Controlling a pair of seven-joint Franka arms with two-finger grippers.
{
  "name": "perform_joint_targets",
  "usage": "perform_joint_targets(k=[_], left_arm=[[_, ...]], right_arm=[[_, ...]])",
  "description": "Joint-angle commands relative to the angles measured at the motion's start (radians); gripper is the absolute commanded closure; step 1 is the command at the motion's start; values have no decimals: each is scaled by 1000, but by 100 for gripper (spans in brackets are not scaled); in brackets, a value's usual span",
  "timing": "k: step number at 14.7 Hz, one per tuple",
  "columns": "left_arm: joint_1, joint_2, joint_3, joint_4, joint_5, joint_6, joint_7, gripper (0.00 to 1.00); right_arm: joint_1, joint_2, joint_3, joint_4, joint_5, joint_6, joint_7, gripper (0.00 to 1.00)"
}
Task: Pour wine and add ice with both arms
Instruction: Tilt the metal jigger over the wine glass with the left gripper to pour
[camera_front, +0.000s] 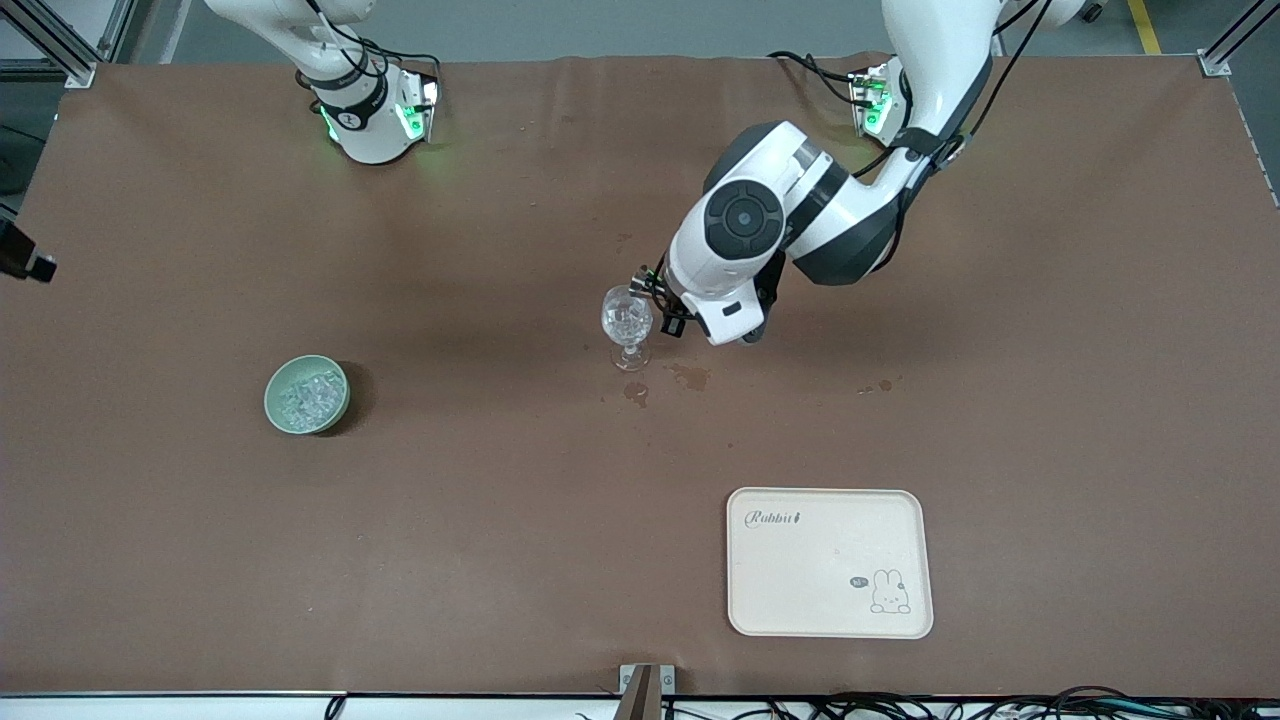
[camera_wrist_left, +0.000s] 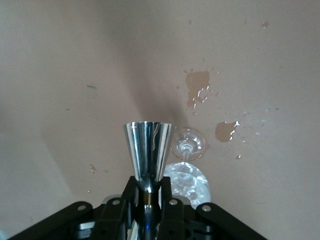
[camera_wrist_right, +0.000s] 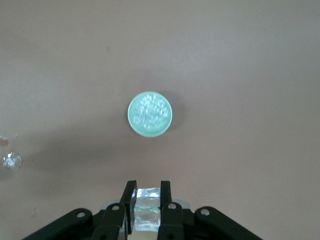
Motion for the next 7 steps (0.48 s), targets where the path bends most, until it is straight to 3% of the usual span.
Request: perform_joint_targets(k=[1,7], left_arm=[[-19,7,14,36,61,-4,-63,100],[-65,27,17,76,178,-4,-161,100]], right_arm=[[-3,-84,12,-142,-11,48,22,100],[3,-84,7,-147,-10,42,24,99]])
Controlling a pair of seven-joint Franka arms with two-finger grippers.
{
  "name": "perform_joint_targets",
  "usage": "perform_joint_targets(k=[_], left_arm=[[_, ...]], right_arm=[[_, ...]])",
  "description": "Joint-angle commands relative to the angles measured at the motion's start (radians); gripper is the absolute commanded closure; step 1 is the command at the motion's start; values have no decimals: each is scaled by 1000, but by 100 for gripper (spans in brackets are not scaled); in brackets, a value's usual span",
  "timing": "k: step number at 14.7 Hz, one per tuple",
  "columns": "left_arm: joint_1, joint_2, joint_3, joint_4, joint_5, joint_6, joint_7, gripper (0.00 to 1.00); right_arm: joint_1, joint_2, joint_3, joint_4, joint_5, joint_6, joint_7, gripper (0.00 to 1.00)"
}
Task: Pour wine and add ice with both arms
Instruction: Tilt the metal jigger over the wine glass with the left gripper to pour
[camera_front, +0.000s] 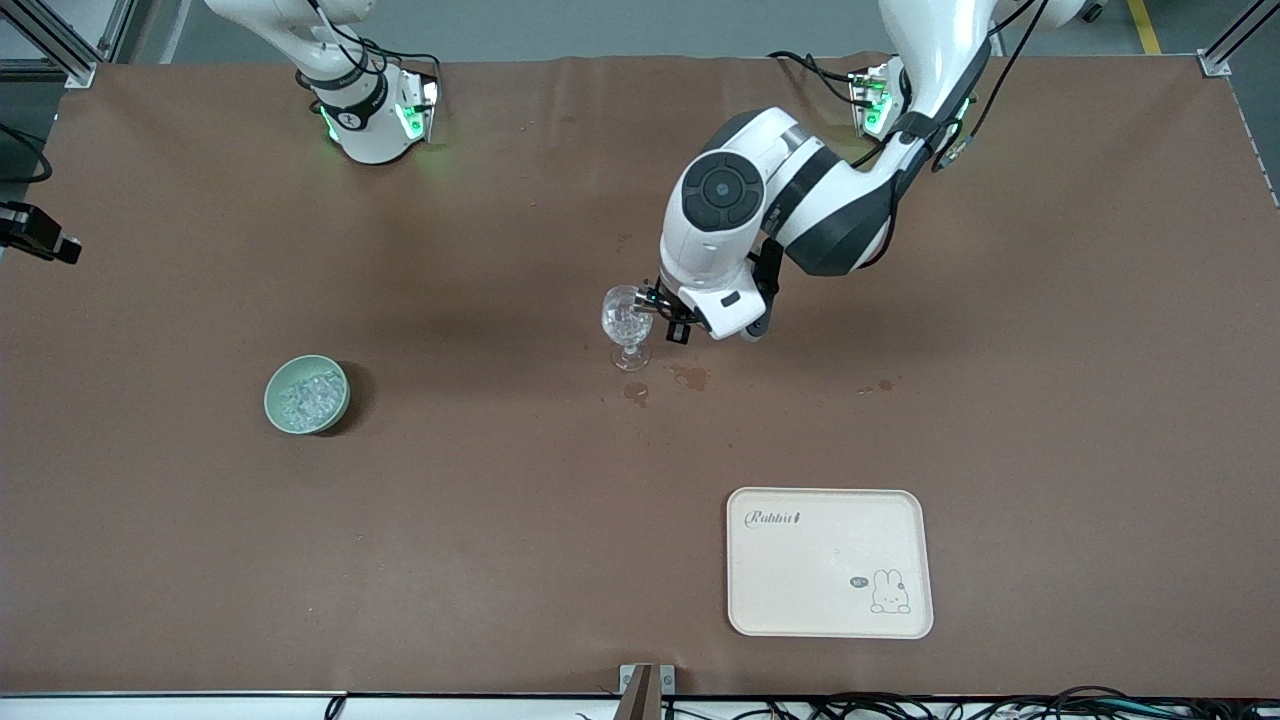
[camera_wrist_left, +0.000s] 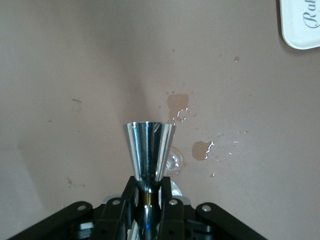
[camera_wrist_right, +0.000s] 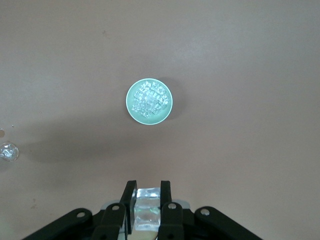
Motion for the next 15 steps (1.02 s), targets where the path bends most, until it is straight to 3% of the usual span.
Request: perform_joint_targets(k=[1,15], left_arm=[[-47,25,14,41,86,-4,-49,100],[-186,41,12,31,417,-38,-90,100]], right_arm=[[3,-35,9,-36,-10,12,17,99],[-2,-33,36,-29,-6,12,44,99]])
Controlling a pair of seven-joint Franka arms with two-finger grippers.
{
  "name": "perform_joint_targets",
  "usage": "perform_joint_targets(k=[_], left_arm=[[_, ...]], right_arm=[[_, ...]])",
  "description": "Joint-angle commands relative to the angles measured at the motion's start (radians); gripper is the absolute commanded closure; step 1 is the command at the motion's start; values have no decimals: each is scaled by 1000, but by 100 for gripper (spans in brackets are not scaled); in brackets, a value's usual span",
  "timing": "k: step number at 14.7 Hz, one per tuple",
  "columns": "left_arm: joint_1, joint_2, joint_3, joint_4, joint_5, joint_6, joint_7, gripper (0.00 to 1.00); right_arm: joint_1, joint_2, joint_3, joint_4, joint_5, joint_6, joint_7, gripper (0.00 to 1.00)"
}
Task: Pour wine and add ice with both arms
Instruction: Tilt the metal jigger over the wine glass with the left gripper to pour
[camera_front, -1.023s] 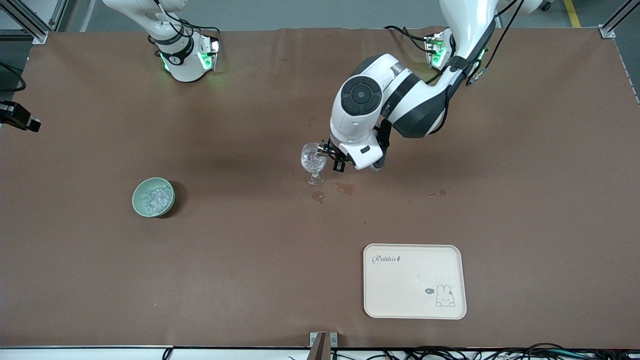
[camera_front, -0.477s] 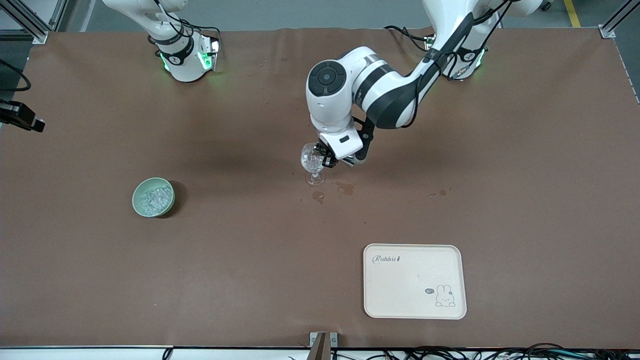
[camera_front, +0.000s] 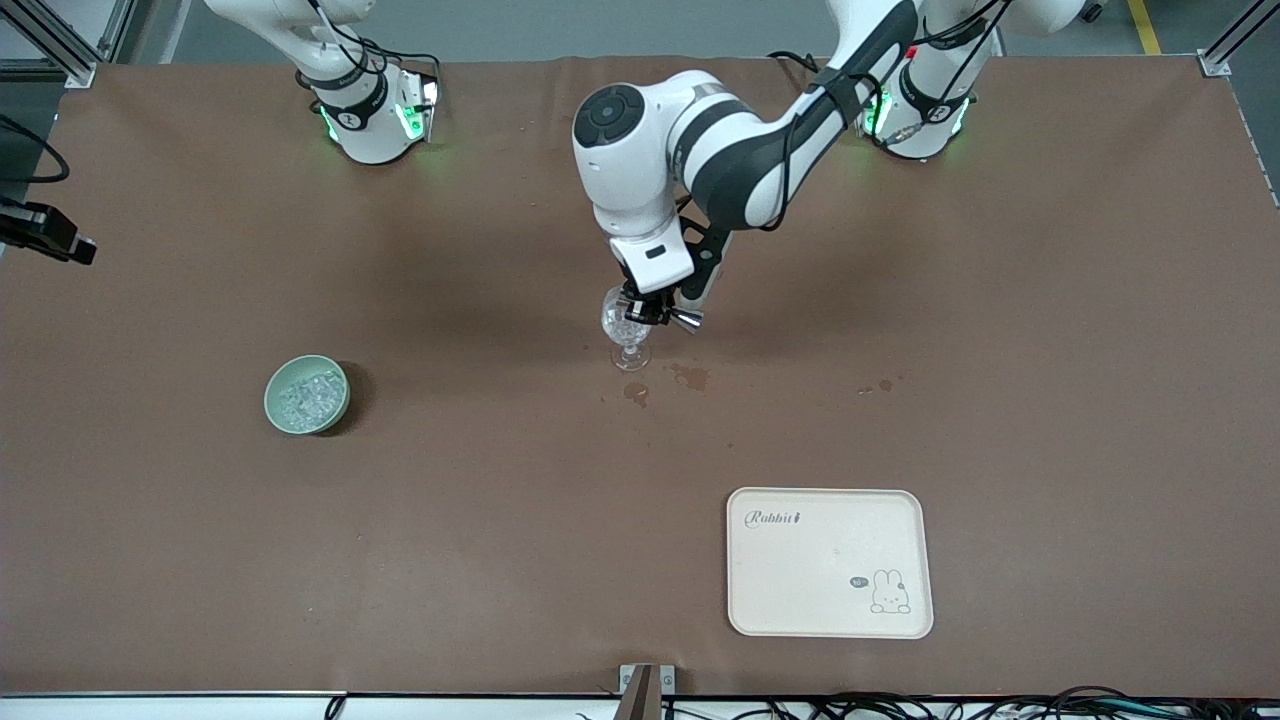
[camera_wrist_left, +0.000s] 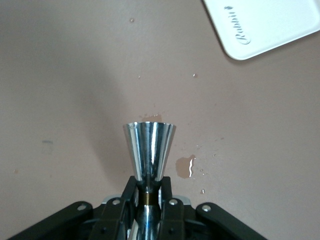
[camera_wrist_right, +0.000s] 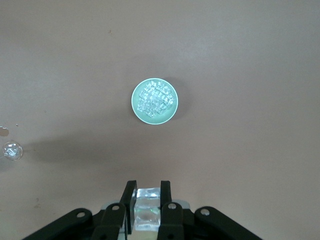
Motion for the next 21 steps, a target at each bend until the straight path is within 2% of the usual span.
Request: perform_joint_targets(k=[1,6,12,13,15,18,21], left_arm=[[-32,6,7,13,81,-40,-10,100],[-96,22,6,13,241,-101,-6,100],[-99,8,1,19,276,-123,1,100],[-89,3,-1,22,249,-123,-2,100],[-25,-20,2,37,120,-112,7,100],[101,-21,-2,128,-91,-106,92,100],[273,-21,-5,166,-312,-59,227,100]], right_arm=[[-4,-31,8,-29,-7,11,19,99],[-4,-31,9,-29,-7,11,19,99],[-4,-31,9,-29,-5,11,21,99],[-4,-31,9,-29,-5,11,21,99],[-1,-31,11,-29,-2,11,24,99],[0,-31,58,-29,1,12,99,99],[0,-31,161,-27,4,14,253,100]])
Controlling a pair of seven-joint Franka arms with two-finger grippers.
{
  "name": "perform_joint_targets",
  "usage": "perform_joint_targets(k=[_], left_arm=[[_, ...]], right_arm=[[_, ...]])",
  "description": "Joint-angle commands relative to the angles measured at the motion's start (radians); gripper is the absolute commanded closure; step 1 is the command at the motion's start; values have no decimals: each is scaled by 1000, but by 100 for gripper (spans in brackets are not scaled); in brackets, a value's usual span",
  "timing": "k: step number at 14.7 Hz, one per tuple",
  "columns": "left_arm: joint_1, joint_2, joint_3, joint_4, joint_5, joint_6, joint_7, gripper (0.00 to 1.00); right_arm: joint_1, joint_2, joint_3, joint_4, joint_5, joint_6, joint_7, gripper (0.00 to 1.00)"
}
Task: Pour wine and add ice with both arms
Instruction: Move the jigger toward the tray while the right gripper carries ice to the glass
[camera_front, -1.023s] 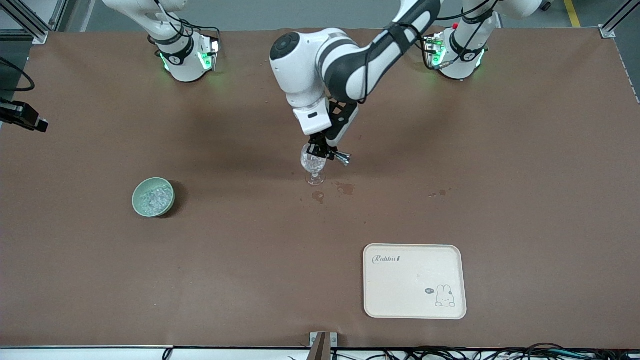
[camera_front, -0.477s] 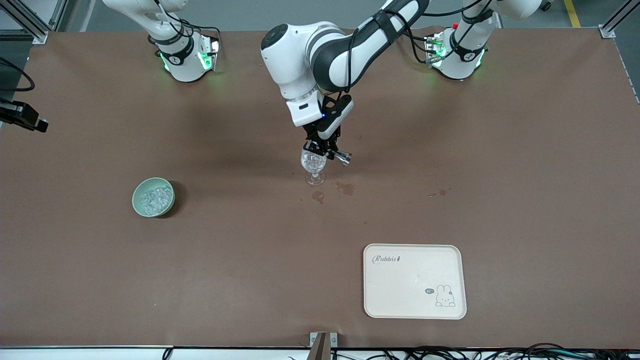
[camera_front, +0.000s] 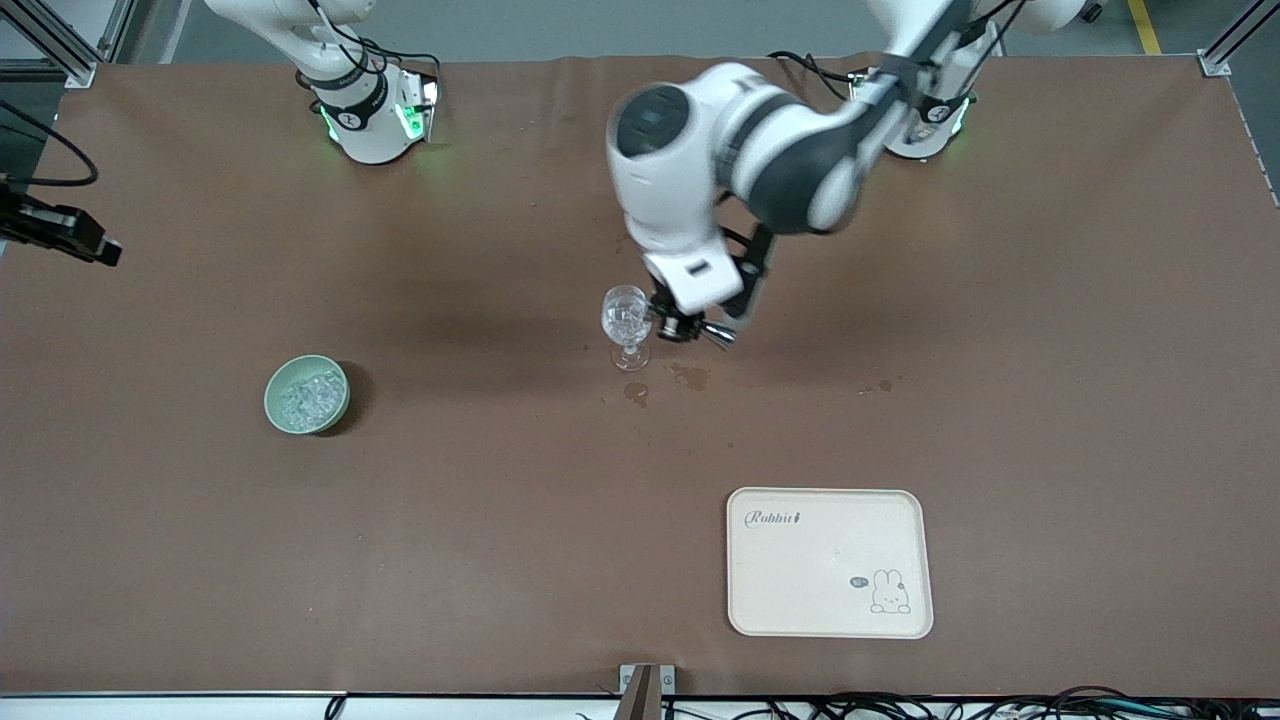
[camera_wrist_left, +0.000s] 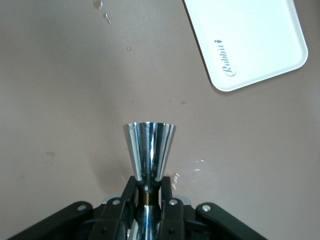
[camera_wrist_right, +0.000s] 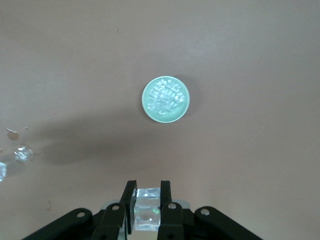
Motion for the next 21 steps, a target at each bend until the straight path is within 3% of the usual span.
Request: perform_joint_targets(k=[1,6,10,14,18,21], left_arm=[[167,0,-12,27,-209,35,129,100],[452,81,-9,26,-600,81,442,99],[571,190,-8,26,-779,165,686,99],[620,285,-3,23,-908,179,943,99],[678,379,0,23,-1009,179,1137,99],[721,463,0,27,-1200,184,1273,99]], right_arm=[[1,-30,99,-27,2,13,156,100],[108,8,240,-12,0,116,446,100],[215,109,340,-10,-16,231,707,100],[387,241,351,-9,-90,318,902,100],[467,358,352,-3,-164,446,1039,100],[511,421,351,0,-179,484,1068,99]])
